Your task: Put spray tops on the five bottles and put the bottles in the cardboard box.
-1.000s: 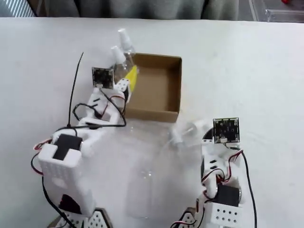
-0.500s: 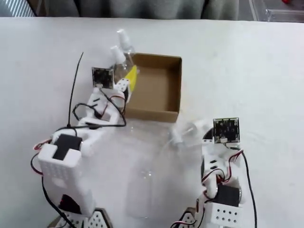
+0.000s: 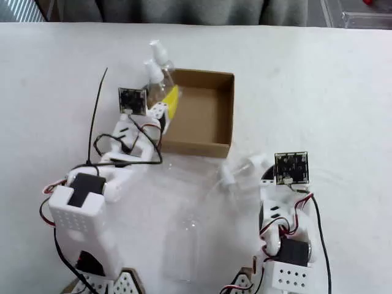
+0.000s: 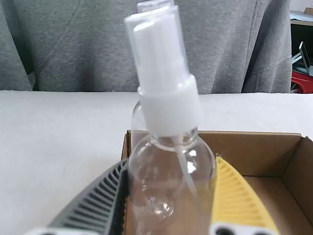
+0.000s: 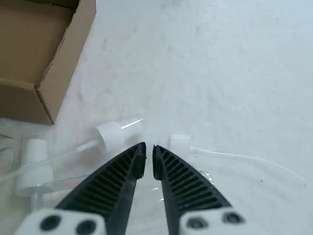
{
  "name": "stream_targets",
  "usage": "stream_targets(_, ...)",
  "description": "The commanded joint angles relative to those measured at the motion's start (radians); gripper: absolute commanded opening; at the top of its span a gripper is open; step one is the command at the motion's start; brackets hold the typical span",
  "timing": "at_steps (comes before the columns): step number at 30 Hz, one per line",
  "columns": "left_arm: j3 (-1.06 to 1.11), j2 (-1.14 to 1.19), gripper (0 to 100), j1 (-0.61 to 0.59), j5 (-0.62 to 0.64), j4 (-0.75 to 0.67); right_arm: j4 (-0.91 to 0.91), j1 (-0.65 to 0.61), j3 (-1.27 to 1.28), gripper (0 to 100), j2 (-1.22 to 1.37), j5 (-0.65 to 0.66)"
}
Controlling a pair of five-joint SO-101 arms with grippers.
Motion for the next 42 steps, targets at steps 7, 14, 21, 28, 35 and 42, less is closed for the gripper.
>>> stream_targets(7, -0.002, -0.016, 28, -0.012, 0.002, -0.020, -0.005, 0.012, 0.009, 1.5, -0.001, 0.011)
stream_targets(14, -0.002, -0.016, 28, -0.015, 0.002, -0.021, -0.001, 0.012, 0.009, 1.5, -0.001, 0.049)
stream_targets(21, 0.009, -0.018, 28, -0.012, 0.002, -0.023, 0.001, 0.012, 0.009, 1.5, -0.001, 0.058)
stream_targets(28, 0.109, -0.150, 28, -0.007, 0.002, -0.017, 0.001, 0.012, 0.009, 1.5, -0.001, 0.058)
stream_targets(35, 0.161, -0.237, 28, -0.007, 0.003, 0.040, 0.002, 0.012, 0.009, 1.5, -0.001, 0.063)
stream_targets(42, 0.281, -0.389, 28, 0.012, 0.020, 0.046, 0.002, 0.012, 0.009, 1.5, -0.001, 0.063)
